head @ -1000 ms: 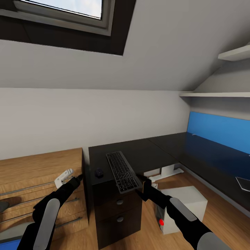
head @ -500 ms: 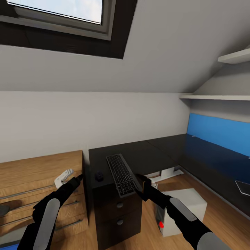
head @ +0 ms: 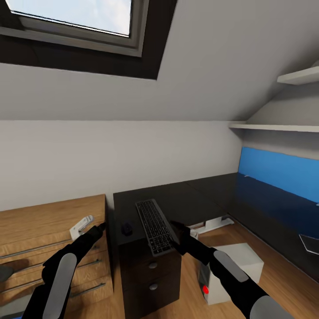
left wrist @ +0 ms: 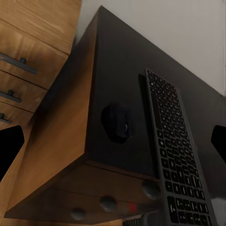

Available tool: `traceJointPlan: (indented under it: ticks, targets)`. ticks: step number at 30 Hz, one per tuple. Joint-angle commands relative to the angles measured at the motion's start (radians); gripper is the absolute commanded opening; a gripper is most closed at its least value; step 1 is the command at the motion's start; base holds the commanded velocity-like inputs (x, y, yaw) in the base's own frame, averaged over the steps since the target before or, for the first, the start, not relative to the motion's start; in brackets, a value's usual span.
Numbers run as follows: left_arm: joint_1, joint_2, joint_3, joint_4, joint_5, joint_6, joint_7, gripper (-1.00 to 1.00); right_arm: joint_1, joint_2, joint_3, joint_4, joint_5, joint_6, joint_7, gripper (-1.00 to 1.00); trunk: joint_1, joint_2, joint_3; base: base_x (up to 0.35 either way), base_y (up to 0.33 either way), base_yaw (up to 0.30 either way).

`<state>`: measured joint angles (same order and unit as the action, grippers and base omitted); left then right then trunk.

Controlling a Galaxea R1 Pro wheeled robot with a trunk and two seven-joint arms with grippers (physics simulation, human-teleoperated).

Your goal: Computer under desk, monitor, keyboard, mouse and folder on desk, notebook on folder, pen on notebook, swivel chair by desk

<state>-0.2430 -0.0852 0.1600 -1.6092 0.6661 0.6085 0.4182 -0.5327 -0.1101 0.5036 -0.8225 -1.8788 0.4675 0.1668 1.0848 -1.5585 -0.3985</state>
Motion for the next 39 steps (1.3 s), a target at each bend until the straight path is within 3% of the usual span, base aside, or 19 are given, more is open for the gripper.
traceJointPlan:
  ticks: [1, 7, 8, 14, 20, 28, 30, 36, 39]
  targets:
    - [-0.001, -0.001, -0.001, -0.001, 0.010, 0.004, 0.008, 1.00, -0.001, 0.001, 0.009, -0.005, 0.009, -0.008, 0.004, 1.00, -0.004, 0.007, 0.002, 0.000, 0.000, 0.000]
    - [-0.001, -0.001, -0.012, -0.001, 0.010, 0.004, 0.008, 1.00, -0.001, 0.019, 0.034, -0.052, 0.122, -0.075, 0.000, 1.00, -0.027, 0.049, 0.021, 0.000, 0.000, 0.000]
    - [-0.001, -0.001, -0.013, -0.001, 0.010, 0.004, 0.008, 1.00, -0.001, 0.029, 0.037, -0.068, 0.168, -0.104, -0.004, 1.00, -0.031, 0.056, 0.024, 0.000, 0.000, 0.000]
    - [-0.001, -0.001, -0.016, -0.001, 0.010, 0.004, 0.008, 1.00, -0.001, 0.059, 0.039, -0.091, 0.319, -0.208, -0.061, 1.00, -0.054, 0.098, 0.043, 0.000, 0.000, 0.000]
    - [-0.001, -0.001, -0.032, 0.000, 0.011, 0.004, 0.008, 1.00, -0.005, 0.066, 0.038, -0.102, 0.397, -0.292, -0.242, 1.00, -0.077, 0.140, 0.062, 0.000, 0.000, 0.000]
    - [-0.001, -0.001, -0.077, 0.001, 0.011, 0.004, 0.010, 1.00, -0.012, 0.069, 0.038, -0.162, 0.547, -0.251, -0.581, 1.00, -0.107, 0.196, 0.087, 0.000, 0.000, 0.000]
    - [-0.001, 0.000, -0.111, 0.004, 0.011, 0.004, 0.012, 1.00, -0.013, 0.069, 0.035, -0.233, 0.604, -0.223, -0.762, 1.00, -0.111, 0.203, 0.090, 0.000, 0.000, 0.000]
    - [-0.001, 0.003, -0.144, 0.027, 0.012, 0.004, 0.011, 1.00, -0.006, 0.064, 0.037, -0.442, 0.625, -0.219, -0.835, 1.00, -0.111, 0.203, 0.090, 0.000, 0.000, 0.000]
    - [-0.001, 0.004, -0.148, 0.030, 0.012, 0.004, 0.011, 1.00, -0.004, 0.066, 0.037, -0.474, 0.625, -0.219, -0.841, 1.00, -0.111, 0.203, 0.090, 0.000, 0.000, 0.000]
